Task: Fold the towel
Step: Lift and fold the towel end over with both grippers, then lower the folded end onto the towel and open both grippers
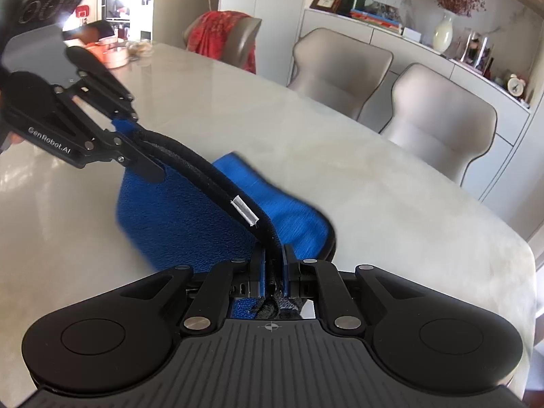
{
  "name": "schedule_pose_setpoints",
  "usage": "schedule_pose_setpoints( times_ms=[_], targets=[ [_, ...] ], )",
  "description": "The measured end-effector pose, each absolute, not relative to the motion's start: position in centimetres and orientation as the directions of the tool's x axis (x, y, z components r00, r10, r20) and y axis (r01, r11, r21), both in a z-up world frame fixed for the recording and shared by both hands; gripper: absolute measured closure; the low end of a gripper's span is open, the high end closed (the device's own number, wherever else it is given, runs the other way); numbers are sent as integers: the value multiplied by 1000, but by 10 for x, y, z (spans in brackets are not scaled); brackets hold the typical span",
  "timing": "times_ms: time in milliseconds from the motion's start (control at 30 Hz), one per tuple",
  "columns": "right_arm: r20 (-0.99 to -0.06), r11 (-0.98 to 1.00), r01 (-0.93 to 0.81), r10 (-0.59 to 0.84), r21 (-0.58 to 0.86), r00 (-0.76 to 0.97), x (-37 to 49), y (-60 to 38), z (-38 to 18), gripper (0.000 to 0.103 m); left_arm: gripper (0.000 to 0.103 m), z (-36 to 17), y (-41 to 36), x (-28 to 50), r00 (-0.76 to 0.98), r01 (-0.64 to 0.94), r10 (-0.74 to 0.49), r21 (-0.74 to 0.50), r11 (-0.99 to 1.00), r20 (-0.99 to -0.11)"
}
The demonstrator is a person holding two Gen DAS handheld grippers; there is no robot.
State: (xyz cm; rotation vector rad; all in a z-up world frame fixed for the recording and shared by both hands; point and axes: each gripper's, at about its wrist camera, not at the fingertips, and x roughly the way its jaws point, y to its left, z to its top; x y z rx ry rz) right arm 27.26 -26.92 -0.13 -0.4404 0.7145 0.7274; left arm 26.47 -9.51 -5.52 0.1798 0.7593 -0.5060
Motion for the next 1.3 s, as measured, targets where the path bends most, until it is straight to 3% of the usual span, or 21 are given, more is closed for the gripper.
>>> schedule_pose_setpoints(
  times_ms=[367, 567, 667, 833, 1067, 1167, 1300],
  targets=[
    [-790, 651, -749, 391, -127, 473, 347, -240, -39, 93, 84, -88, -74, 321, 597, 383, -299, -64, 922, -745],
    [-812, 643, -753, 362, -139, 458, 357, -232, -51, 93, 77, -102, -69, 335, 575, 378, -296, -73, 923, -763],
    [-803, 655, -742, 360, -146, 476, 355, -234, -51, 88, 71, -106, -70, 339, 582, 377, -287, -61, 924, -761],
    [-756, 701, -666, 285, -255, 589, 349, -242, -50, 71, 55, -104, -68, 342, 632, 333, -240, -21, 943, -737],
    [-651, 796, -551, 282, -252, 705, 323, -266, -32, 69, 47, -80, -60, 316, 753, 235, -174, 12, 972, -635],
    [-597, 798, -539, 302, -268, 743, 312, -269, -26, 67, 45, -75, -66, 297, 761, 272, -235, -32, 962, -604],
    [-622, 766, -584, 325, -269, 713, 319, -254, -34, 66, 45, -75, -86, 280, 754, 347, -300, -34, 937, -584]
  ],
)
